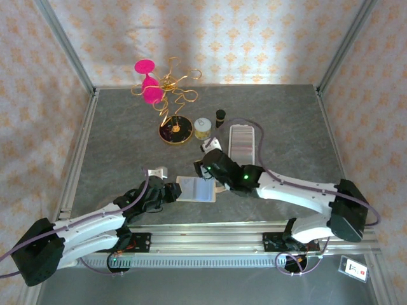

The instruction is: Put the credit cards into the card holder

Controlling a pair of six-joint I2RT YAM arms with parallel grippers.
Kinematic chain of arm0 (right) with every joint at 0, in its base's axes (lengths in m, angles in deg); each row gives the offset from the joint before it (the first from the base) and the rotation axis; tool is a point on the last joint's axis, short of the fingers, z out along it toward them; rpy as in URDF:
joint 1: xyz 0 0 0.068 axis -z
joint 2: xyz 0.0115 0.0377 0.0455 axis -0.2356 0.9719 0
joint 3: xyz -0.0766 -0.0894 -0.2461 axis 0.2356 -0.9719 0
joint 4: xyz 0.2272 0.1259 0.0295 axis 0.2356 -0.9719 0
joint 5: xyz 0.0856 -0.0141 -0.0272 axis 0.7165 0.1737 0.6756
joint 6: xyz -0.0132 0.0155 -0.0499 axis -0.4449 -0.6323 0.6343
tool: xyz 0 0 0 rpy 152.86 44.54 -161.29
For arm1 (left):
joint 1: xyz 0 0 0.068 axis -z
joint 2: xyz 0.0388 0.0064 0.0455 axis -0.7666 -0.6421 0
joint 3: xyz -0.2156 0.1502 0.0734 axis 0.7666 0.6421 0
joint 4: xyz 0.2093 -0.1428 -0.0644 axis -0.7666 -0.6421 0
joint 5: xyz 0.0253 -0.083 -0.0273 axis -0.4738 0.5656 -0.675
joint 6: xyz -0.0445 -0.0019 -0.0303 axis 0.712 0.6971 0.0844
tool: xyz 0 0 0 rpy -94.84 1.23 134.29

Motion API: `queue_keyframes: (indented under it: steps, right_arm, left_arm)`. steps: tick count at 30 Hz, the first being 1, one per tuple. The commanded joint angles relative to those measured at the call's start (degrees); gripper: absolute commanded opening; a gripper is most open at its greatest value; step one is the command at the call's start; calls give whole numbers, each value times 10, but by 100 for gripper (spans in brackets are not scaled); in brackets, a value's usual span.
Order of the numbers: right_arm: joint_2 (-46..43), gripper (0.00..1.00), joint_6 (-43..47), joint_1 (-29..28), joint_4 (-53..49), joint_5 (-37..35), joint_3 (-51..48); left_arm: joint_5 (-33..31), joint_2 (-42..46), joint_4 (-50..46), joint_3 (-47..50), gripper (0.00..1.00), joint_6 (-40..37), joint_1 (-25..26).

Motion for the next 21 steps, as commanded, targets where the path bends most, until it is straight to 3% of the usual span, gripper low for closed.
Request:
queue_keyframes:
  steps: [1, 4, 9, 13, 16, 21]
  right_arm:
    - [-42, 49, 379, 10, -22, 66, -16]
    - [-92, 59, 548, 59, -76, 126, -50]
    - [-118, 71, 644, 206, -141, 166, -68]
    - [-116, 73, 751, 271, -106, 153, -120]
    - [-101, 78, 770, 307, -81, 180, -121]
    - [-57, 81, 820, 312, -40, 159, -133]
  left_arm:
    - [-17, 6, -15, -20, 22, -27, 3]
    - [-14, 7, -9, -23, 22, -37, 3]
    - [-5, 7, 3, -19, 21, -43, 3]
    - [10, 11, 17, -8, 21, -40, 3]
    - [18, 14, 16, -2, 21, -40, 3]
    - [18, 26, 14, 5, 21, -39, 3]
